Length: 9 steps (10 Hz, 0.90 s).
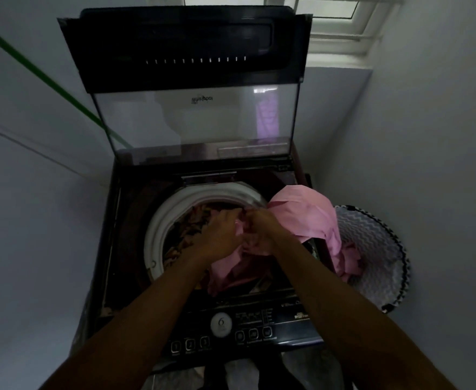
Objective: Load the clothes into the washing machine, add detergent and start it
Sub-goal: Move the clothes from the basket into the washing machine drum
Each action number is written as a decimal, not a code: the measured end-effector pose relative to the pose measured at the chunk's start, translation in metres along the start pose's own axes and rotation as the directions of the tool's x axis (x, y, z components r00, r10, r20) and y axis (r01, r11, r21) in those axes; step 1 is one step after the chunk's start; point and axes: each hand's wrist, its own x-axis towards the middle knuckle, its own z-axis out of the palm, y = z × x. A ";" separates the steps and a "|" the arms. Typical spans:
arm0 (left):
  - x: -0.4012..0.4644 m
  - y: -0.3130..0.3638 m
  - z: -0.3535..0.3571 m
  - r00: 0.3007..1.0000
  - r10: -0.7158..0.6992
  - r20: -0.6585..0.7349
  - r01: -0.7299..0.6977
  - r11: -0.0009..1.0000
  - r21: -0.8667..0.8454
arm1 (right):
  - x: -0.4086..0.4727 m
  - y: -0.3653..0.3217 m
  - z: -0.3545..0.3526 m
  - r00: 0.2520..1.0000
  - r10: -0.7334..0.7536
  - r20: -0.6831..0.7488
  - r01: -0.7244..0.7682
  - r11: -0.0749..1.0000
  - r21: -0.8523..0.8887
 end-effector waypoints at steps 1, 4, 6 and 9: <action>0.011 0.032 0.004 0.987 0.145 -0.066 -0.145 0.989 -0.003 | -0.032 -0.034 -0.042 0.994 -0.032 -0.102 0.056 0.970 0.238; 0.040 0.125 0.037 0.943 0.325 -0.065 -0.330 0.941 -0.076 | -0.047 -0.040 -0.137 0.935 -0.141 -0.326 0.205 0.964 0.171; 0.060 0.158 0.067 0.936 0.351 -0.030 -0.341 0.923 0.178 | -0.053 -0.009 -0.191 0.886 -0.173 -0.431 0.203 0.979 0.023; 0.087 0.174 0.086 0.986 0.165 -0.033 -0.145 0.930 0.336 | -0.047 0.029 -0.215 0.968 -0.206 -0.147 0.152 0.937 -0.314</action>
